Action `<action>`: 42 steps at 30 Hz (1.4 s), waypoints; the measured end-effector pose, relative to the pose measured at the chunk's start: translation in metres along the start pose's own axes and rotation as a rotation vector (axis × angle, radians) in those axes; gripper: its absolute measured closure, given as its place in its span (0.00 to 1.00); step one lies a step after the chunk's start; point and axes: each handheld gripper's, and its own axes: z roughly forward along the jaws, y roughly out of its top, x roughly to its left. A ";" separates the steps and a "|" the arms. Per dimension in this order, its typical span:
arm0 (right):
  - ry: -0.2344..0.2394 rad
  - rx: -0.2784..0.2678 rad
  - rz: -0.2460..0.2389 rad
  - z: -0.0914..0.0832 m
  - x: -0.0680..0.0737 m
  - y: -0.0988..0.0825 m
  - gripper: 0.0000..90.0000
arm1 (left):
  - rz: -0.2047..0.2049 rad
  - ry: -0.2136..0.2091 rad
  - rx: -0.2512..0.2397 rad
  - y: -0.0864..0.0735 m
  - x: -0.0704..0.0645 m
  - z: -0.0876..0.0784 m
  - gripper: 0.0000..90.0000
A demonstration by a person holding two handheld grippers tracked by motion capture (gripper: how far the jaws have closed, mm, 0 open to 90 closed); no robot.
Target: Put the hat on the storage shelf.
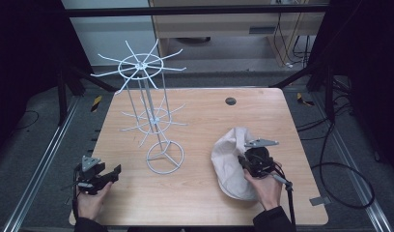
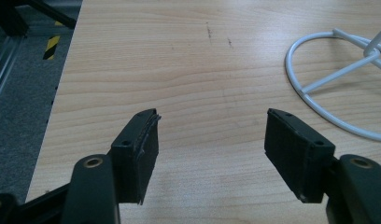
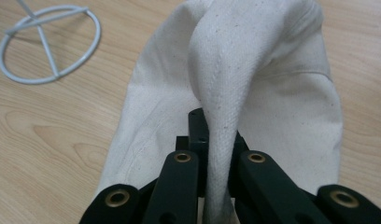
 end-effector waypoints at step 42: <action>0.074 -0.469 -0.126 -0.072 -0.008 0.011 0.98 | -0.005 -0.008 -0.020 0.001 -0.003 -0.003 0.39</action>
